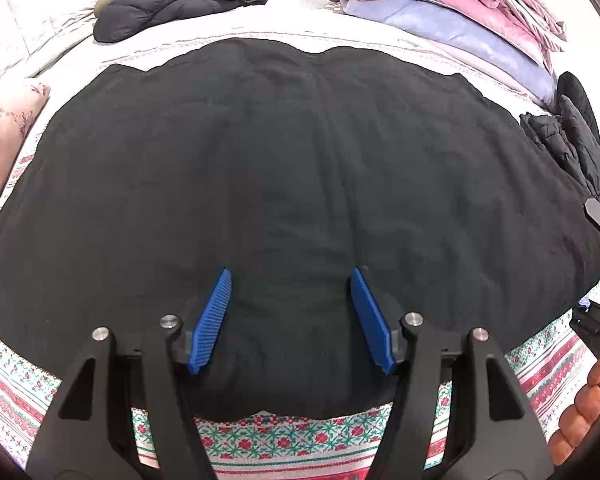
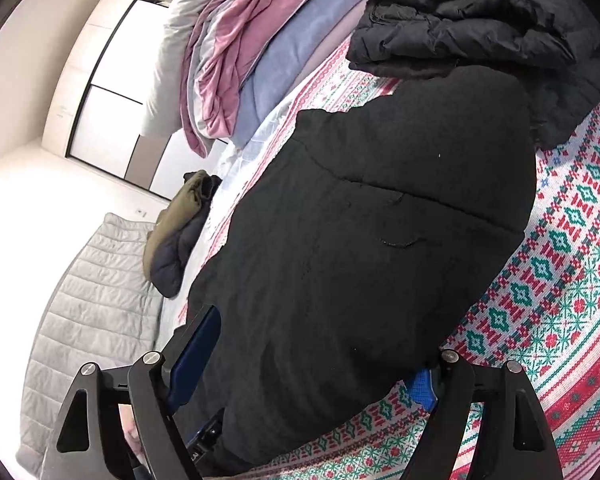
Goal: Fold large clothes
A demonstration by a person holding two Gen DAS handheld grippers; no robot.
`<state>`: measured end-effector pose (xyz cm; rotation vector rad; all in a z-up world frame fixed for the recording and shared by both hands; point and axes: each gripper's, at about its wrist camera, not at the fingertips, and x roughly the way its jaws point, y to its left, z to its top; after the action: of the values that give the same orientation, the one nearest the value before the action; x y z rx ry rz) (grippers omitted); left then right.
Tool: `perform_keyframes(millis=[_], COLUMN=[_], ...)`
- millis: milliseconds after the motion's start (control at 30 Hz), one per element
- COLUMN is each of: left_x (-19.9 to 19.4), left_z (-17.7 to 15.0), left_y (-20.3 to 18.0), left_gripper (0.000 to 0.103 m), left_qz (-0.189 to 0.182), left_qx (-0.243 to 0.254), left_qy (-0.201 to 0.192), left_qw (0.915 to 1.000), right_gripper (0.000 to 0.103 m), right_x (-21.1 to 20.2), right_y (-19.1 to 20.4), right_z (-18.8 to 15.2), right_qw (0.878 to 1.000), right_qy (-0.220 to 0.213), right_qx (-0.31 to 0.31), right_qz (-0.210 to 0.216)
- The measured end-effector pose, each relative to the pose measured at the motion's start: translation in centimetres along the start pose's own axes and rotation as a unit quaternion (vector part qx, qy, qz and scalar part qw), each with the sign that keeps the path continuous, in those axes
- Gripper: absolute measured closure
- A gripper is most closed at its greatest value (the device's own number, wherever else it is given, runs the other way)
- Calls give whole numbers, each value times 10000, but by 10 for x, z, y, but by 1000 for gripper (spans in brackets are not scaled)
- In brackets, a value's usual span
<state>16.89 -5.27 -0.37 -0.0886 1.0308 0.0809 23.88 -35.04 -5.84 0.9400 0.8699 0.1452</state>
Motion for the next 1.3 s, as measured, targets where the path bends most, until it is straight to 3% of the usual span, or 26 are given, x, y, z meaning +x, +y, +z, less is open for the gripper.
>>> perform_keyframes(millis=[200,267,333,467,533,667,767,933,1033,1100,1200,1267,1300], left_x=[-2,-5,-10,-32,-20,-11,-8,-11,-22,-33,-57,-68,-72], left_z=[0,1,1,0,-4,-13,-14,-9,-1,2,11,15,16], left_y=[-2,-1,7,20,15,-8,-13,3,35,60,111,152,174], left_gripper=[39,40,40,40,40,40,40,40,40,40,40,40,40], left_qz=[65,16,-159,-178,-244,377,537,64,-567,-764,-843,-816,-823], left_qx=[71,64,-67,-168,-52,490,547,414,-152,-493,-1002,-1460,-1737], left_qy=[-74,-64,21,-216,86,-83,-83,13,151,123,-270,-509,-598], left_qw=[9999,10000,9998,9995,9997,9981,9970,9991,9982,9958,9910,9846,9795], right_gripper=[24,54,65,67,67,73,75,78,80,81,82,83,84], right_x=[-4,-9,-11,-12,-13,-17,-21,-19,-18,-19,-23,-26,-25], right_y=[-4,0,3,1,3,20,34,31,21,27,64,103,132], right_z=[1,0,0,0,0,-7,-13,-13,-8,-8,-11,-22,-34], right_qw=[9998,9998,9995,9995,9994,9968,9930,9932,9957,9947,9831,9628,9415], right_qy=[32,-77,-146,-128,-150,-308,-453,-423,-398,-459,-755,-1056,-1296], right_qx=[28,-142,-284,-280,-314,-731,-1084,-1039,-778,-831,-1498,-2249,-2809], right_qz=[193,74,-28,-47,-54,-89,-142,-320,-301,-383,-733,-1063,-1334])
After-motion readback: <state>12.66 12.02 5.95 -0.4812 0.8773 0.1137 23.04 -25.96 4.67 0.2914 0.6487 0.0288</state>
